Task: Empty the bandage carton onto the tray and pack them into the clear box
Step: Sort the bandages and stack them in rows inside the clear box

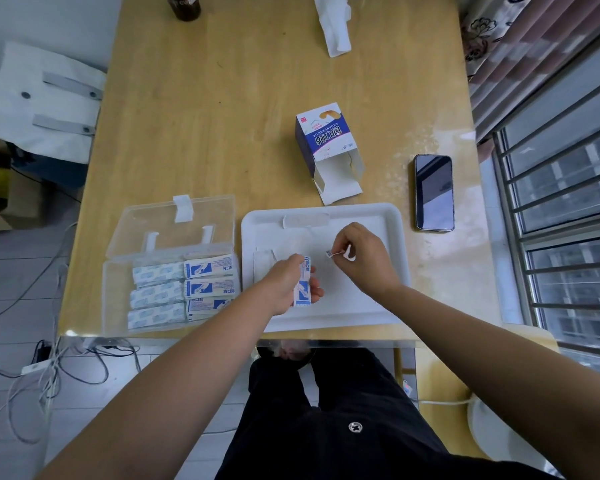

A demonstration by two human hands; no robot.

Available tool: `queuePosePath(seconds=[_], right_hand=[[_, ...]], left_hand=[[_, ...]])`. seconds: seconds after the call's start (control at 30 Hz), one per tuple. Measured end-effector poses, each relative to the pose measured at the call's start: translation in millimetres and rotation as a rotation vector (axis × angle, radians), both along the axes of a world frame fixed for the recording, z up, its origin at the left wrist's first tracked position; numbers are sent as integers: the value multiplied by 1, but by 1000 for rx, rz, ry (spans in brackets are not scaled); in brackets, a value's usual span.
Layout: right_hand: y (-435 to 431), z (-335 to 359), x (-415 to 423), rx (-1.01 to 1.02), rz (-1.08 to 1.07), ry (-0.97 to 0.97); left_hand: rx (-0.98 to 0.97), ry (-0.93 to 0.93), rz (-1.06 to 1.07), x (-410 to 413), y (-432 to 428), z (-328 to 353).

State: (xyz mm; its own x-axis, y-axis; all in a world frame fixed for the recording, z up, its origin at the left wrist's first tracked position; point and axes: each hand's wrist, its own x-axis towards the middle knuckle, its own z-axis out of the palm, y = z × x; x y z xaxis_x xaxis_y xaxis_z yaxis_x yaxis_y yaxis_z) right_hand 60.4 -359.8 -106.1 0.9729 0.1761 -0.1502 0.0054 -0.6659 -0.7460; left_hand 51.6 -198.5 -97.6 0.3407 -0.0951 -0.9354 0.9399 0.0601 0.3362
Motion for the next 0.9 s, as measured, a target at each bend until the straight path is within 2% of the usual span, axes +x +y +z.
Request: queuePosePath(seconds=[0.13,0.27,0.37,0.47,0.53,0.6,0.67,0.73,0.77,0.83,0.9], right_hand=[[7,5,-7,129,85,16],[12,2,-12,148,112,31],[18,3,-10,183,95,59],[22,4,-7,150,190,146],[25,8,-5,180,196,238],[32,13,-3,281,78,352],[37,15,1,344,-7,551],[38,16,2,319,83,710],[36,15,3,291,134,712],[30,16,4,178,158,587],[17,14,5,-68,172,363]], left_hand=[[-156,-44,208,6,-7,7],[-141,-110,299,9,-8,6],[-131,-157,280,9,-6,8],[-39,-189,255,5,-2,8],[40,-202,255,2,2,4],[70,-214,268,0,5,5],[57,-208,298,-1,6,10],[16,-198,306,0,6,15],[-12,-204,300,0,5,17],[5,-297,222,0,3,17],[180,-524,2,-3,3,13]])
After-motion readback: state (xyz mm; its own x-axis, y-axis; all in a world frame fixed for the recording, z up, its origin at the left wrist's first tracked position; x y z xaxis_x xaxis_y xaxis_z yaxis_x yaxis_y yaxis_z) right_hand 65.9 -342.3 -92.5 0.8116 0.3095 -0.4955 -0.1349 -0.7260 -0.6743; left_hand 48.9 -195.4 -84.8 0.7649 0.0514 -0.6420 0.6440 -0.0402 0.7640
